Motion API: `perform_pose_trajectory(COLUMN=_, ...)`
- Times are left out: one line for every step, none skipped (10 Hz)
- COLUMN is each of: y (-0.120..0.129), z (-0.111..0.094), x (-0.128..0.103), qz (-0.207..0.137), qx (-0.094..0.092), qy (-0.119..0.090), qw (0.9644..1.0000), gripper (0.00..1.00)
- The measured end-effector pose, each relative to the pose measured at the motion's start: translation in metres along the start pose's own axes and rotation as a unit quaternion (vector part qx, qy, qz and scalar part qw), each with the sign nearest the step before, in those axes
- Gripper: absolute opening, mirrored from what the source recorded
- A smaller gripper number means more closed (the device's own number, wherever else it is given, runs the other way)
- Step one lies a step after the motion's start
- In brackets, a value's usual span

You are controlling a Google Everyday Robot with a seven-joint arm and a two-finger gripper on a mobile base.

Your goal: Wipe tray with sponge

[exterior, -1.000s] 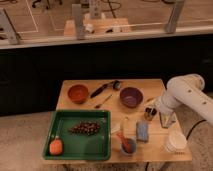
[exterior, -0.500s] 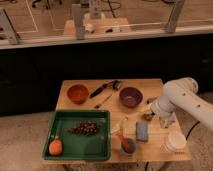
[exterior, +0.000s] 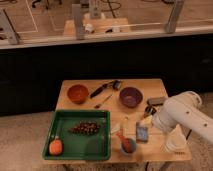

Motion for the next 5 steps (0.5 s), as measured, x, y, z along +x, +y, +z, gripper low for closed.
perform_pose_trajectory(y=0.001, z=0.006, x=-0.006, qz=-0.01, qx=-0.003, qy=-0.001, qw=0.9999, gripper=0.8)
perform_pose_trajectory(y=0.001, z=0.008, x=-0.01, qz=-0.016, qx=-0.004, qy=0.0, qw=0.9999, gripper=0.8)
perform_pose_trajectory(y=0.0, z=0.009, x=-0.013, qz=-0.02, qx=-0.005, qy=0.0, qw=0.9998, gripper=0.8)
perform_pose_trajectory(y=-0.005, z=0.013, x=-0.013, qz=-0.026, qx=-0.005, qy=0.0, qw=0.9996, gripper=0.8)
perform_pose_trajectory(y=-0.008, z=0.018, x=-0.011, qz=-0.03, qx=-0.006, qy=0.0, qw=0.9995, gripper=0.8)
